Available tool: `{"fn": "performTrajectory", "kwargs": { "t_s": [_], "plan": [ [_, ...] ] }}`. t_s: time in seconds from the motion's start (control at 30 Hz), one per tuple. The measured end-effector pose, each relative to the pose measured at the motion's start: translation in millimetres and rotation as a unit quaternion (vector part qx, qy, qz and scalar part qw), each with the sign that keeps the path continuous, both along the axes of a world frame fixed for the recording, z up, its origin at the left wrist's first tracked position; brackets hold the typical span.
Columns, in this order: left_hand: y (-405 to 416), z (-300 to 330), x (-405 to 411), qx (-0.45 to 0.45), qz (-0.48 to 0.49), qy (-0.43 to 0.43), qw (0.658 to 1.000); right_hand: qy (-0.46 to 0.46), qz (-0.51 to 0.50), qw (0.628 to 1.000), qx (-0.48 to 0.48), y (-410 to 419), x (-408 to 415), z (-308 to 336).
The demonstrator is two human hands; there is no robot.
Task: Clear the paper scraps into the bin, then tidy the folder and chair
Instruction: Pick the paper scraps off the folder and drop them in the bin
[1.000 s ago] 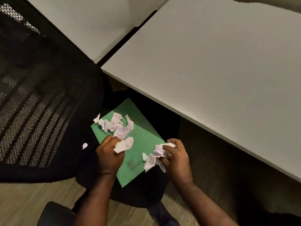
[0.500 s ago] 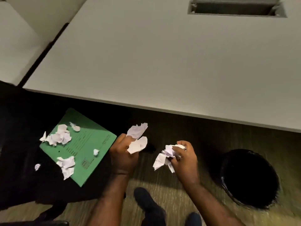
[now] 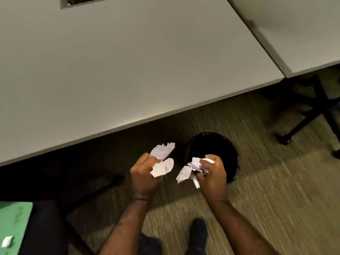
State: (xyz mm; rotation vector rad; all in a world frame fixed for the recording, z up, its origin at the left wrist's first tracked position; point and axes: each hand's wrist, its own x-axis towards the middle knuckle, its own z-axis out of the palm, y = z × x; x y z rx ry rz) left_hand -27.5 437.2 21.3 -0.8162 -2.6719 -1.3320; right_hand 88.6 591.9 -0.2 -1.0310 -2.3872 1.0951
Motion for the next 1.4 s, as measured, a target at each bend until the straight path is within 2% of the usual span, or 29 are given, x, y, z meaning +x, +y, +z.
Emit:
{"fn": "performTrajectory", "kwargs": {
  "t_s": [0.17,0.33,0.43,0.57,0.63,0.7,0.77,0.83,0.93,1.13,1.23,1.4],
  "plan": [
    [87.2,-31.9,27.5,0.042,-0.085,-0.039,0.995,-0.020,-0.058,0.998,-0.003,60.0,34.2,-32.7],
    [144.0,-81.4,49.0,0.001,-0.169,-0.084,0.982,-0.018,-0.034,0.998,0.043,107.3,51.7,-64.2],
    [171.8,-112.5,55.1,-0.057,-0.173,-0.130,0.975,-0.080,-0.002,0.997,0.005,132.6,60.1,-98.3],
    [207.4,-150.7,58.5,-0.160,-0.126,-0.182,0.962,-0.161,0.016,0.985,-0.066,150.2,58.4,-134.9],
    [222.9,-162.7,58.2,-0.204,-0.107,-0.211,0.950,-0.172,0.011,0.982,-0.076,156.1,51.9,-146.8],
    [230.6,-175.9,57.6,-0.256,-0.127,-0.220,0.933,-0.191,0.022,0.980,-0.056,158.3,46.5,-154.0],
    [229.7,-183.1,56.6,-0.292,-0.151,-0.226,0.917,-0.224,0.047,0.973,-0.029,157.5,43.5,-157.6],
    [224.9,-185.7,55.9,-0.280,-0.160,-0.250,0.913,-0.256,0.053,0.965,-0.030,155.8,43.1,-156.3],
    [216.3,-184.8,52.5,-0.294,-0.168,-0.240,0.910,-0.272,0.056,0.960,-0.032,153.1,41.9,-147.1],
    [192.6,-165.1,41.6,-0.276,-0.161,-0.179,0.930,-0.248,0.032,0.968,-0.001,133.7,34.8,-120.9],
    [162.4,-143.7,36.9,-0.247,-0.121,-0.182,0.944,-0.227,0.045,0.973,0.014,111.1,28.4,-103.6],
    [78.5,-100.9,30.5,-0.206,0.028,-0.214,0.955,-0.210,0.111,0.971,0.027,47.6,10.2,-70.1]
  ]
}}
